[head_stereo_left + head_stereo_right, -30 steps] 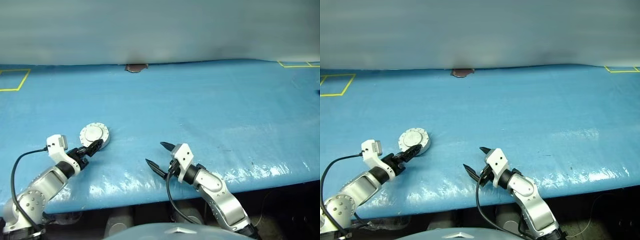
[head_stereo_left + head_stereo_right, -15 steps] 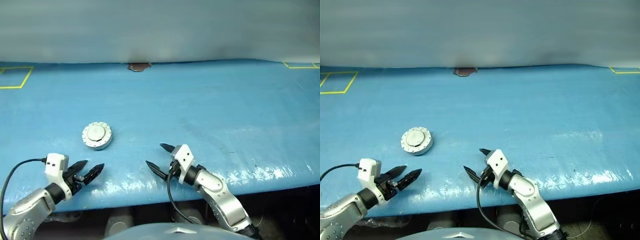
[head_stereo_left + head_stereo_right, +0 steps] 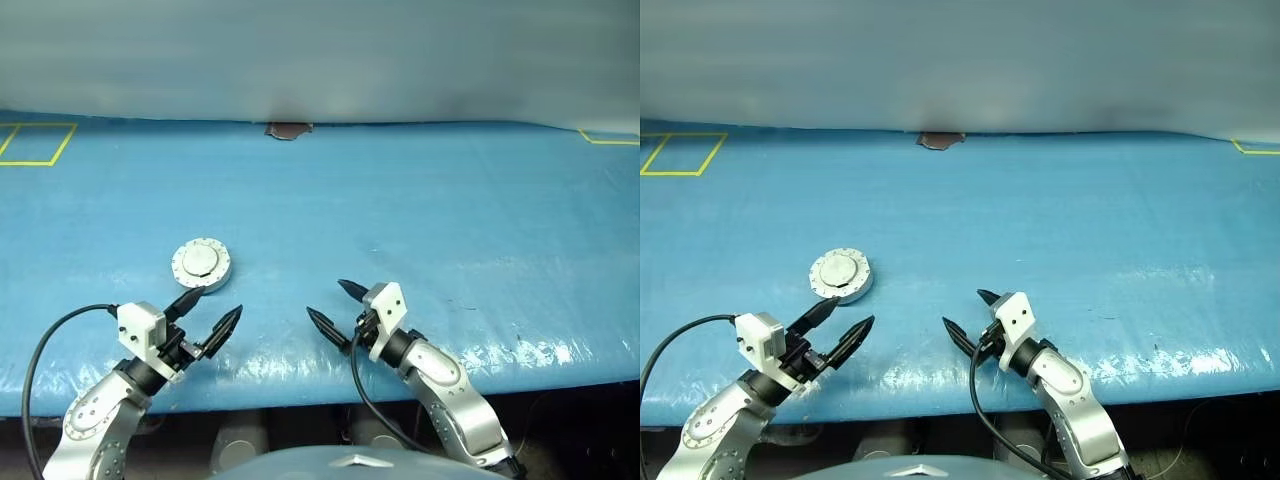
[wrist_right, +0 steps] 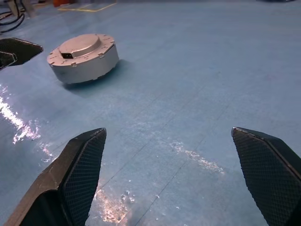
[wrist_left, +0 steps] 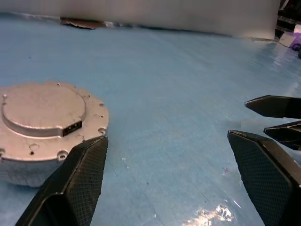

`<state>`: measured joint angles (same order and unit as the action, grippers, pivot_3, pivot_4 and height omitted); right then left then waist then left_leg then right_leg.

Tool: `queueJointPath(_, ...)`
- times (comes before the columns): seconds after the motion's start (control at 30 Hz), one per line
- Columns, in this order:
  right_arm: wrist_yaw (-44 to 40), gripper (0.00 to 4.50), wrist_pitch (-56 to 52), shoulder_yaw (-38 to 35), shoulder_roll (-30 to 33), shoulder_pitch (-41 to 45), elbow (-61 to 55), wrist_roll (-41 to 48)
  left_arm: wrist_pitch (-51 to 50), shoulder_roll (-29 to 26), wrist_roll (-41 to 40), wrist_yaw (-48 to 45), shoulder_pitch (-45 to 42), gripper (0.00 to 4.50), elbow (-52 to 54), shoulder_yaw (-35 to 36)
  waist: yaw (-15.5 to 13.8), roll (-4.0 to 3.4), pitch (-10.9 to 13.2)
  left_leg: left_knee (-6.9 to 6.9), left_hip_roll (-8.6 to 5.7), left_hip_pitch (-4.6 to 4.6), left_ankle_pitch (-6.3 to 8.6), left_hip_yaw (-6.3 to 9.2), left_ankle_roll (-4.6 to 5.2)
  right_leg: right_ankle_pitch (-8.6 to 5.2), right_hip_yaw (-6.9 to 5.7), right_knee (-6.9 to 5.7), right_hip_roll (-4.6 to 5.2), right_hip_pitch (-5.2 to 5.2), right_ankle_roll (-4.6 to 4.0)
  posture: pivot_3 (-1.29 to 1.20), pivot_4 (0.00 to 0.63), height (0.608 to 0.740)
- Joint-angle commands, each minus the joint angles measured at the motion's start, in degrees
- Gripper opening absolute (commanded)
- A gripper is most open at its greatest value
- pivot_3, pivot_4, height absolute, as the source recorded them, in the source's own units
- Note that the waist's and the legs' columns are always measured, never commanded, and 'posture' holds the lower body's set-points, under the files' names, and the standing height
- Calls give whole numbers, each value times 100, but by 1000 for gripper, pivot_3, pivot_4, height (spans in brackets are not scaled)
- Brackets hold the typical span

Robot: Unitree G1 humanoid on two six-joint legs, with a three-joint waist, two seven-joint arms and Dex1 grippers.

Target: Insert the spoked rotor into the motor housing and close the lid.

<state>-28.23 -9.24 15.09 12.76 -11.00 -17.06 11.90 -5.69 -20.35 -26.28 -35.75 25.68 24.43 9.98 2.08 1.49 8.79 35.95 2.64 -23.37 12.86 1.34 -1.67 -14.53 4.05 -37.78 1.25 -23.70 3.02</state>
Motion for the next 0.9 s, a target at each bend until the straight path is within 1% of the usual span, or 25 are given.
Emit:
queueJointPath(0.03, 138, 4500, 283, -82, -54, -29, -254, -77, 626, 137, 583, 256, -146, 4460, -188, -66, -1, -1, 0, 1, 0, -2, 0, 1, 0, 1, 0, 0, -1, -1, 2, 0, 150, 740)
queueJointPath(0.23, 314, 4500, 643, -126, -105, -96, -204, -198, 1240, 362, 1283, 740, -396, 4460, -599, -66, -2, 0, -1, 9, -1, -5, -1, 6, 1, 5, 0, -1, -3, 2, 7, 0, 150, 740)
queueJointPath(0.4, -110, 4500, 924, 9, 225, -300, -339, -164, 1191, 302, 1211, 620, -460, 4460, -674, -182, -3, 2, -1, 12, -3, -5, 0, 6, 2, 6, 1, -1, -2, 6, 10, 0, 150, 740)
queueJointPath(0.53, -251, 4500, 904, -113, 394, -321, -353, -44, 1149, 249, 1224, 589, -533, 4460, -645, -241, 0, 1, -1, 16, -1, -4, -1, 9, 3, 6, 0, -6, -6, 7, 11, 0, 150, 740)
queueJointPath(0.9, -456, 4500, 747, -86, 462, -208, -322, 154, 966, 253, 1202, 752, -623, 4460, -448, -233, -3, 1, -1, 31, -1, -1, -2, 10, 5, 13, 1, -12, -7, 17, 19, 0, 150, 740)
